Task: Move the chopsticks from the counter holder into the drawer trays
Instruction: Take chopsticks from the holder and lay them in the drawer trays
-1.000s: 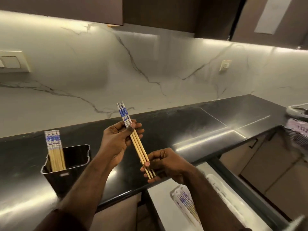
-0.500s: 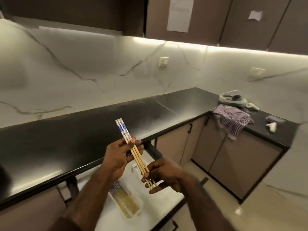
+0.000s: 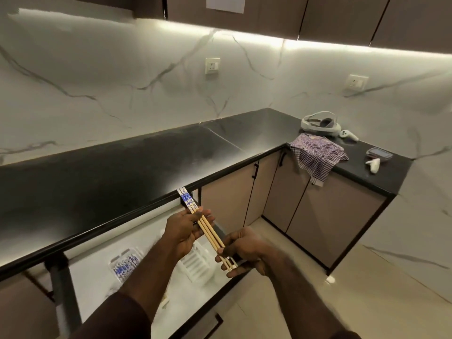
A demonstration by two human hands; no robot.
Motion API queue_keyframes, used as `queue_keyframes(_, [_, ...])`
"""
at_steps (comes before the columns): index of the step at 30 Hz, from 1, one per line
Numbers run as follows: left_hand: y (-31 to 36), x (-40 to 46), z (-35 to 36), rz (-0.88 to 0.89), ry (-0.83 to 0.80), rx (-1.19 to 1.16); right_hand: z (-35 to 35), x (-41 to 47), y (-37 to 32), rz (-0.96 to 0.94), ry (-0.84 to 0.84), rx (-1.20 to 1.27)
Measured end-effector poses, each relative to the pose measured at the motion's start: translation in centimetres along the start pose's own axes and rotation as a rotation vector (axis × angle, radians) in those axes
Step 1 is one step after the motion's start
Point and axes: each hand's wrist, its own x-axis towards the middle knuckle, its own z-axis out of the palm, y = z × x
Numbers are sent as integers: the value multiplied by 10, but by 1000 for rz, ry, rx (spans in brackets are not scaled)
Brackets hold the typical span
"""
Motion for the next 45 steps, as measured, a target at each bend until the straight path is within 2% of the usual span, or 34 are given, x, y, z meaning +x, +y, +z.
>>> queue_keyframes(8, [-32,90,-24,-172,122,62,-11,92,10,99,-44,-23])
queue_keyframes(14, [-62,161,-60,-293,224,81,-5,184,32,251,-120,-76])
queue_keyframes(21, [-109,208,-95,-367,422,96,21,246,76,354,-115,-176])
queue_keyframes(27, [-132,228,-109,-390,550,138,37,277,104,284,-95,-417])
queue_keyframes(34, [-141,245,-109,-375,590,175,56,290,119,99,-19,-674])
queue_keyframes(41, [-149,251,-107,-380,607,238,66,288,128,13,19,-794])
queue_keyframes(45, [-156,253,-103,-343,673,311,70,285,128,-9,11,-826])
